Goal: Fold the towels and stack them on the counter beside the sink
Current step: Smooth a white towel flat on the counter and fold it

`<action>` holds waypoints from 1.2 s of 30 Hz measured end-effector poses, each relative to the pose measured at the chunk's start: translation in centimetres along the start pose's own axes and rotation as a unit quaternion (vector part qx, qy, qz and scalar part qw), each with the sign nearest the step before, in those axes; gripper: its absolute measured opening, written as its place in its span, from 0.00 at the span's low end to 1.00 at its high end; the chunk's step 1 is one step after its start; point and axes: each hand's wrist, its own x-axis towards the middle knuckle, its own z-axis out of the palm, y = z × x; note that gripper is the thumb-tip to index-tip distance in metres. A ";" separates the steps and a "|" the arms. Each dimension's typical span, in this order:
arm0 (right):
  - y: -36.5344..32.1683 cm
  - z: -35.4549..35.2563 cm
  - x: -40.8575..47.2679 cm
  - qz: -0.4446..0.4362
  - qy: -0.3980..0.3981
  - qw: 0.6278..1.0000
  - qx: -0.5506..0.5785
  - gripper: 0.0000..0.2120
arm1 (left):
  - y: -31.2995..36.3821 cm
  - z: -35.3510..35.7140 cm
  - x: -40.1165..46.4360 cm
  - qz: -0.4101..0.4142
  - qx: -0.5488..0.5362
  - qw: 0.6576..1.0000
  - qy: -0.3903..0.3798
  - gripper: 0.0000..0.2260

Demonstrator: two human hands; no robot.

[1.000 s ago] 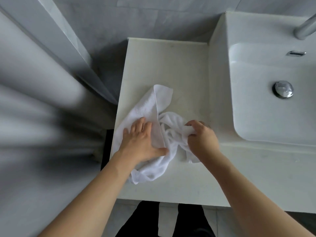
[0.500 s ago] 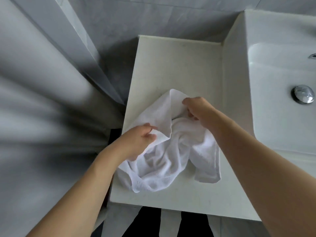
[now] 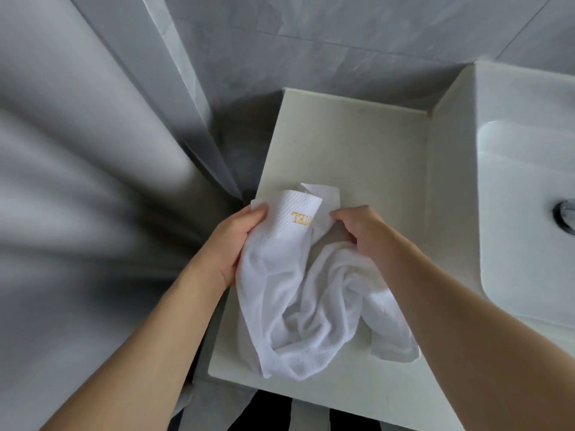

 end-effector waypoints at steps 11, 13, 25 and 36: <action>-1.2 -3.9 -0.7 -0.086 -0.118 0.977 0.152 0.21 | 4.8 2.3 4.5 0.058 0.027 0.997 -0.040 0.11; -1.7 -3.0 -1.4 -0.058 -0.141 0.985 0.078 0.25 | 5.5 2.7 5.3 0.061 0.050 0.996 -0.045 0.10; -7.6 -11.9 0.1 -0.187 0.197 0.935 -0.227 0.22 | 9.5 4.4 15.3 0.198 0.628 0.727 0.196 0.16; -4.5 -4.4 11.1 -0.216 0.145 0.821 -0.508 0.36 | -1.5 6.1 20.3 0.255 0.777 0.569 0.089 0.28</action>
